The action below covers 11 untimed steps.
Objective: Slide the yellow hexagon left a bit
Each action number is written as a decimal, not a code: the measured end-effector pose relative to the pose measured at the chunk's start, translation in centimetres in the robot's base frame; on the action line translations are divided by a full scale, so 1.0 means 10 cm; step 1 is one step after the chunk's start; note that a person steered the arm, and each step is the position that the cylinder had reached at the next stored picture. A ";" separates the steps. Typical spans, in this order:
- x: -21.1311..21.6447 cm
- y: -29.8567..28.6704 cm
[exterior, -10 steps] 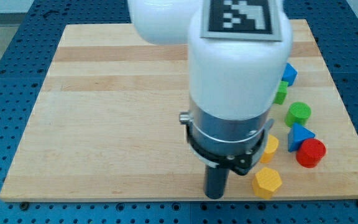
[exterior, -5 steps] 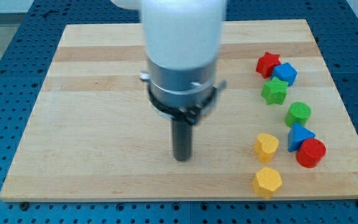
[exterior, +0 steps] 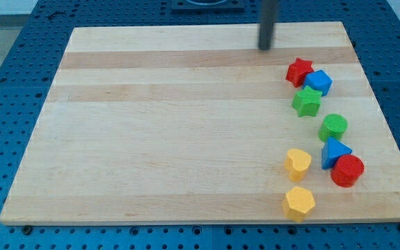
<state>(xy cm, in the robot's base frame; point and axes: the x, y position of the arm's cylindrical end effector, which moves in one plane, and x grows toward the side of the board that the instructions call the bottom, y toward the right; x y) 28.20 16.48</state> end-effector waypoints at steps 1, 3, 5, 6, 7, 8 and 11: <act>0.46 1.09; 0.98 1.81; 3.16 1.78; 3.35 1.63; 3.36 1.50; 3.36 1.18; 3.36 0.65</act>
<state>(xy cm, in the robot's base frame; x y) 61.84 22.95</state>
